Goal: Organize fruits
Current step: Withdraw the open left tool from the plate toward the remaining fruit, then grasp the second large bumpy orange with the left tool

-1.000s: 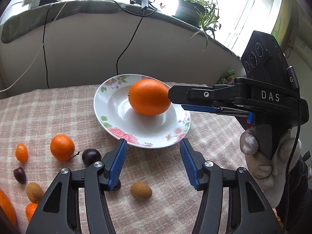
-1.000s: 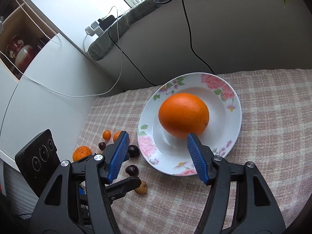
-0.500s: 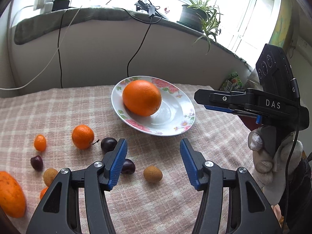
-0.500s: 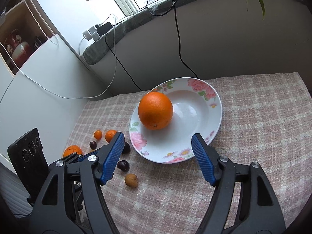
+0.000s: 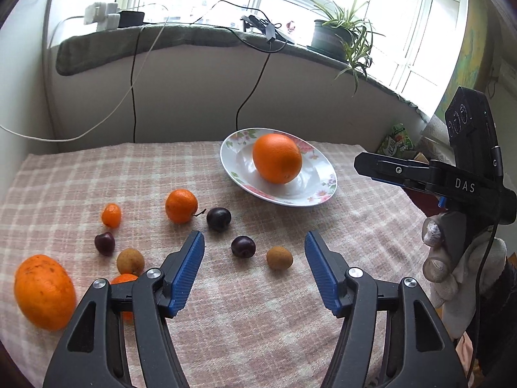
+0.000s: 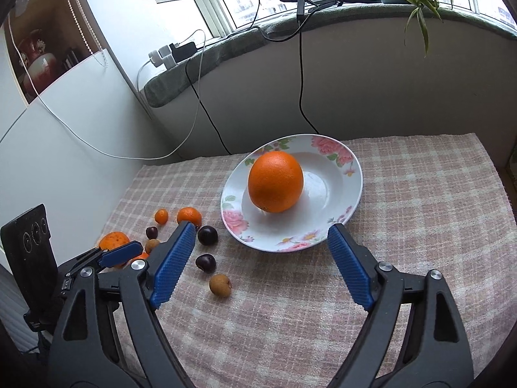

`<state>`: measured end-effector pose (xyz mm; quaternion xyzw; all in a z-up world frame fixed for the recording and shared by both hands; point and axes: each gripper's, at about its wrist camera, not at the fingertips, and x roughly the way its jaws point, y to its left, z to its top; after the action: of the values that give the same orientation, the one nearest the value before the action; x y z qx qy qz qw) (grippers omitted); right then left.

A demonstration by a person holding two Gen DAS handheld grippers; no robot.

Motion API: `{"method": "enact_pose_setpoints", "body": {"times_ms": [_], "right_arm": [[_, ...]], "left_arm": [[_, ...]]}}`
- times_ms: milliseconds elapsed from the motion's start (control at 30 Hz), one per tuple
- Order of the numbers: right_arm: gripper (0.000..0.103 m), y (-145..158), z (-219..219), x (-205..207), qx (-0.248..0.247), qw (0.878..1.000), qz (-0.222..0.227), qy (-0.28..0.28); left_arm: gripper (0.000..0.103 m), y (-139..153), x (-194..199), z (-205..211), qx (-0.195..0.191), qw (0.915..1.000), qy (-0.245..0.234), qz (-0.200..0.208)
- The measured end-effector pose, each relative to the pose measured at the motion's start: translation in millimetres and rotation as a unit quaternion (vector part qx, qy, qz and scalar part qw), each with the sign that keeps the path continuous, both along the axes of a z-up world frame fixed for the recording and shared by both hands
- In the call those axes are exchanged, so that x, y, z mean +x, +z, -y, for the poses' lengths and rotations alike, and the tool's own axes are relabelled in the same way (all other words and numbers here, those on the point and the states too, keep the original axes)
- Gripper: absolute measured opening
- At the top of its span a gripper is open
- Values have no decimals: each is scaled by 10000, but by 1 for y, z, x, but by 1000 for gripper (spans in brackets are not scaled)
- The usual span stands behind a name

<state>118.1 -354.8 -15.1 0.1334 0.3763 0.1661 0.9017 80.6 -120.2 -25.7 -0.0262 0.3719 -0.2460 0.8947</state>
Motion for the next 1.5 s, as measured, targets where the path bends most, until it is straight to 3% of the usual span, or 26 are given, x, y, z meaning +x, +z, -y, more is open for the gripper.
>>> {"method": "enact_pose_setpoints", "body": {"times_ms": [167,400,700,1133,1500], "right_arm": [[90,3,-16,-7,-322,9994,33,80],[91,7,-40,-11,-591,9980,78,207],[91,9,-87,-13,-701,9949,224,688],[91,-2,-154,-4,-738,9867,124,1442],[91,-18,-215,5,-451,9734,-255,2233]], "left_arm": [[81,4,-11,-20,146,9994,282,118],[82,3,-23,-57,526,9945,864,251],[82,-4,-33,-116,658,9839,1655,162],[82,-24,-43,-171,392,9767,2105,-110],[80,-42,-35,-184,-95,9804,1939,-346]]}}
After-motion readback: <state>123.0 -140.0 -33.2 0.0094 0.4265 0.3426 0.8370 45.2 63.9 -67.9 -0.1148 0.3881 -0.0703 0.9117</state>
